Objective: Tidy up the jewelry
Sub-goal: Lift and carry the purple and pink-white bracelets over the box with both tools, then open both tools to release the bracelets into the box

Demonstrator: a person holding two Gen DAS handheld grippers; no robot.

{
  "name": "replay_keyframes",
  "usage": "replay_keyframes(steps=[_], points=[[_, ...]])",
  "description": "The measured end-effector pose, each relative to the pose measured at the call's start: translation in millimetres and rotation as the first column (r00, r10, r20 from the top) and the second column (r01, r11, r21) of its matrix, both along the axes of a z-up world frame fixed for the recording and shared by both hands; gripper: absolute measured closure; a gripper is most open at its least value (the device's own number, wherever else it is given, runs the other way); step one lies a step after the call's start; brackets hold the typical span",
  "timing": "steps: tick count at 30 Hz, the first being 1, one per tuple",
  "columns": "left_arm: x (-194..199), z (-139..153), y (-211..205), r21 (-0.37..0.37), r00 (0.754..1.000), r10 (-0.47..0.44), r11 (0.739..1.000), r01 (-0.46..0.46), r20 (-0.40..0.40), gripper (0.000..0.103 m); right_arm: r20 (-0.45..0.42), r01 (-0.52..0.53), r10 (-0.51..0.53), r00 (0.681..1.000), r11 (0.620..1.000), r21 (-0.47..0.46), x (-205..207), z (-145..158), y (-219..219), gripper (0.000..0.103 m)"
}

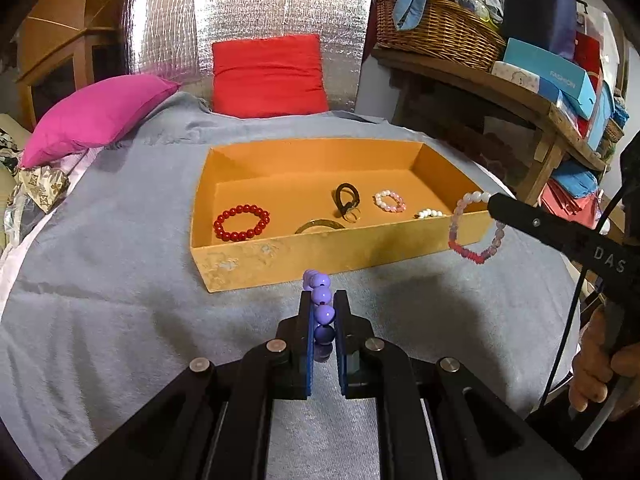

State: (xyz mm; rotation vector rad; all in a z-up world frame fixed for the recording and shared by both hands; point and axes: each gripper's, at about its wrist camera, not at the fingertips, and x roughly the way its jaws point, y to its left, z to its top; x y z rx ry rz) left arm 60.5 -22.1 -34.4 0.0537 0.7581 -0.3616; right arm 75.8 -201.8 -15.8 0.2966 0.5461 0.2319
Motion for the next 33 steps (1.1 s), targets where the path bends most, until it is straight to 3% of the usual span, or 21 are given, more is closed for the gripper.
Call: replay_keyframes(steps=[12,20,24,33], points=[[9,28,-14,0.013,0.999,-0.003,1.0,0.003,0.045,0.093,0.089,-0.003,0.0,0.996,0.999,0.034,4,31,1,0.095],[55,71,-25,-0.026,0.995,0.011,1.0,-0.008,0.095,0.093,0.1,0.056,-0.063,0.993,0.996,0.069,44,50,-22,0.094],[90,66,-31,-0.042,0.996,0.026,0.999,-0.023,0.082,0.093,0.045,0.089,-0.095,0.994,0.988,0.127,82,41,-41,0.094],[154,23,-42,-0.043,0.999,0.041,0.998,-0.042,-0.016,0.093,-0.173,0.133,-0.093,0.98,0.963,0.234,141,-17,-59,0.094]])
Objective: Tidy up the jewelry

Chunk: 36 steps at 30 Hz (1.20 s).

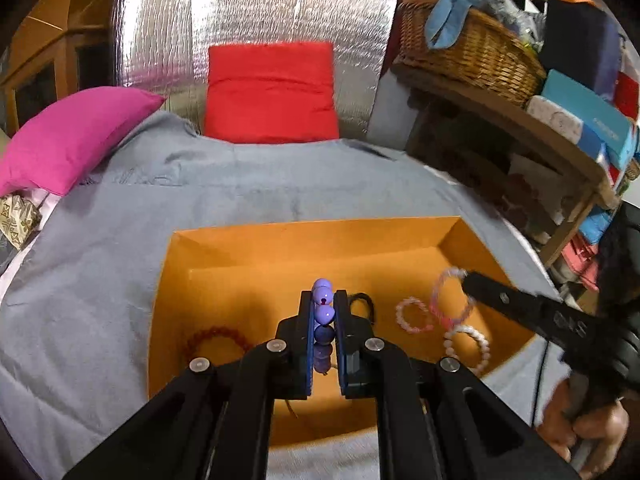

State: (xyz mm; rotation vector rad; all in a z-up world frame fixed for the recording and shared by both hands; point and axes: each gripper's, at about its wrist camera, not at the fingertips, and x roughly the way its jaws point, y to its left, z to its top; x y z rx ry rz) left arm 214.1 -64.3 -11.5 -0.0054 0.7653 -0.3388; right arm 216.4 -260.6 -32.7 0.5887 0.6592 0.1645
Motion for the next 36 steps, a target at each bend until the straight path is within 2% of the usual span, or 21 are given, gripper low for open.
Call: replay_keyframes(steps=[5,10,13,14,15,16,18,23,24,25,27,28,30,34,36], points=[[26,-22,0,0.053,0.998,0.045,0.998,-0.042,-0.043,0.094,-0.048,-0.04,0.041,0.998,0.999,0.014,3,-13,11,0.094],[33,-38,-8,0.137,0.996,0.072,0.989,-0.063,-0.06,0.093,-0.08,-0.069,0.072,0.994,0.997,0.043,3,-23,17,0.094],[32,-42,-11,0.19,0.994,0.091,0.979,-0.077,-0.065,0.091,-0.113,-0.063,0.064,0.991,0.998,0.012,6,-30,22,0.094],[31,-42,-12,0.196,0.994,0.09,0.978,-0.075,-0.068,0.089,-0.128,-0.051,0.05,0.991,0.999,-0.005,7,-32,23,0.093],[29,-41,-12,0.203,0.993,0.094,0.976,-0.078,-0.069,0.076,-0.131,-0.048,0.046,0.99,0.999,-0.011,7,-33,23,0.091],[27,-39,-12,0.215,0.993,0.105,0.973,-0.09,-0.061,0.057,-0.13,-0.04,0.036,0.991,0.999,-0.025,6,-33,23,0.091],[19,-32,-12,0.237,0.992,0.126,0.964,-0.117,-0.022,0.044,-0.123,-0.019,0.012,0.992,0.998,-0.057,3,-31,22,0.09],[-9,-7,-11,0.289,0.989,0.134,0.947,-0.144,0.055,0.038,-0.086,0.007,-0.013,0.996,0.997,-0.07,-6,-18,16,0.087],[-14,-3,-9,0.293,0.988,0.138,0.944,-0.152,0.068,0.038,-0.073,0.012,-0.018,0.997,0.996,-0.084,-10,-13,16,0.087],[-21,1,-7,0.295,0.987,0.142,0.942,-0.158,0.075,0.036,-0.056,0.019,-0.025,0.998,0.994,-0.11,-14,-7,17,0.082],[-34,10,0,0.292,0.985,0.151,0.941,-0.17,0.087,0.028,-0.018,0.029,-0.033,0.999,0.984,-0.177,-28,9,21,0.064],[-44,17,5,0.282,0.98,0.165,0.94,-0.189,0.107,0.028,-0.006,0.03,-0.032,0.999,0.98,-0.198,-33,15,23,0.049],[-58,27,14,0.271,0.973,0.187,0.938,-0.218,0.136,0.028,0.02,0.022,-0.017,1.0,0.963,-0.267,-50,32,32,0.047],[-81,46,27,0.258,0.964,0.202,0.935,-0.242,0.171,0.028,0.004,-0.019,0.023,1.0,0.901,-0.434,-84,61,55,0.047],[-90,53,32,0.249,0.96,0.213,0.934,-0.255,0.183,0.028,0.009,-0.023,0.031,0.999,0.873,-0.487,-98,70,62,0.047]])
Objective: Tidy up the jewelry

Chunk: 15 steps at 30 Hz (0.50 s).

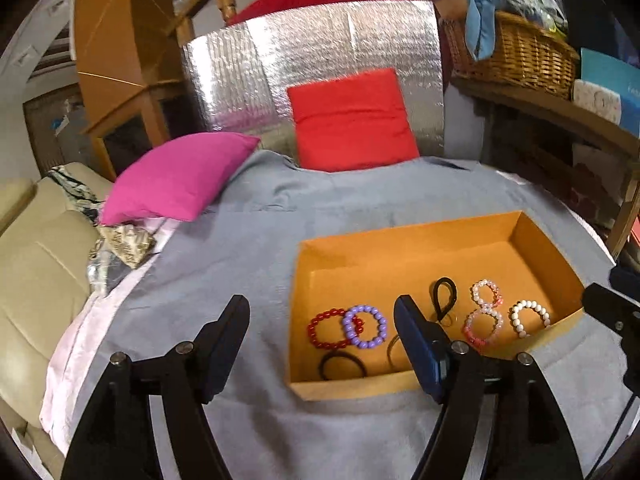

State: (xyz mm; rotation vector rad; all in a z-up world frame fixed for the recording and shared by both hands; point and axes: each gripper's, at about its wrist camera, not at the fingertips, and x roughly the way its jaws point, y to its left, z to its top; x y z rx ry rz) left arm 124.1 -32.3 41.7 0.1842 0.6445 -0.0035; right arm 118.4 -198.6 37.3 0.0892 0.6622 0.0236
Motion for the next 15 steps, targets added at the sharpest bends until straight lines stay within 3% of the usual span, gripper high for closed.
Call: replay_keyframes(steps=[3,7,15], points=[[-13,8,4,-0.005,1.0,0.006,1.0,-0.006,0.016,0.028,0.015,0.018,-0.017,1.0,0.999,-0.047,-19,14,3,0.046],[-31,15,12,-0.019,0.999,0.027,0.999,-0.026,0.032,0.028,0.016,0.05,-0.049,0.999,0.998,-0.038,-24,23,3,0.045],[-51,15,17,-0.031,0.998,0.056,0.998,-0.054,0.038,0.028,0.002,0.108,-0.108,0.994,0.994,-0.023,-30,17,7,0.044]])
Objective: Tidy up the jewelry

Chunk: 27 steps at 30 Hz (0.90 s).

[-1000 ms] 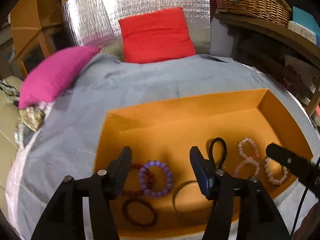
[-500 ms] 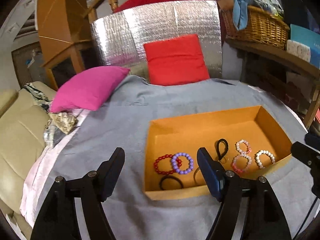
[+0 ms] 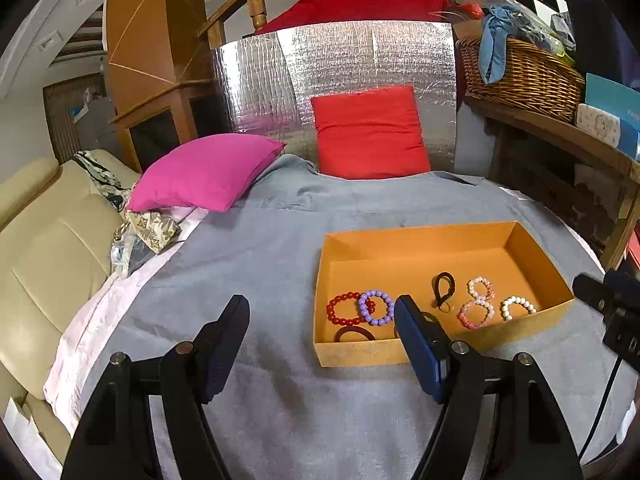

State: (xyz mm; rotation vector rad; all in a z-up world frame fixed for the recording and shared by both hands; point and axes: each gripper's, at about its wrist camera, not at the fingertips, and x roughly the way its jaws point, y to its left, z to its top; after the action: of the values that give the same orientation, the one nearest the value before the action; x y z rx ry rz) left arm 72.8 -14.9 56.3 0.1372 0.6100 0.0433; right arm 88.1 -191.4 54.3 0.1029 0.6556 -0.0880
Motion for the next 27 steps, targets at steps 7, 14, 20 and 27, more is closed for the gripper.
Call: replay_keyframes(steps=[7,14,20,27], points=[[2,2,-1,0.008,1.0,-0.009,1.0,0.009,0.015,0.028,-0.013,0.03,-0.029,0.999,0.999,0.04,6,-15,2,0.041],[10,-1,3,0.003,1.0,0.007,1.0,-0.007,0.004,0.028,-0.013,0.033,-0.032,0.999,0.998,0.047,16,-20,8,0.041],[9,-2,3,-0.002,1.0,0.008,1.0,-0.008,0.005,0.028,-0.013,0.043,-0.043,0.999,0.998,0.049,17,-21,5,0.041],[9,-2,2,-0.003,1.0,0.004,1.0,-0.004,0.003,0.028,-0.017,0.045,-0.044,0.999,0.998,0.045,17,-22,6,0.041]])
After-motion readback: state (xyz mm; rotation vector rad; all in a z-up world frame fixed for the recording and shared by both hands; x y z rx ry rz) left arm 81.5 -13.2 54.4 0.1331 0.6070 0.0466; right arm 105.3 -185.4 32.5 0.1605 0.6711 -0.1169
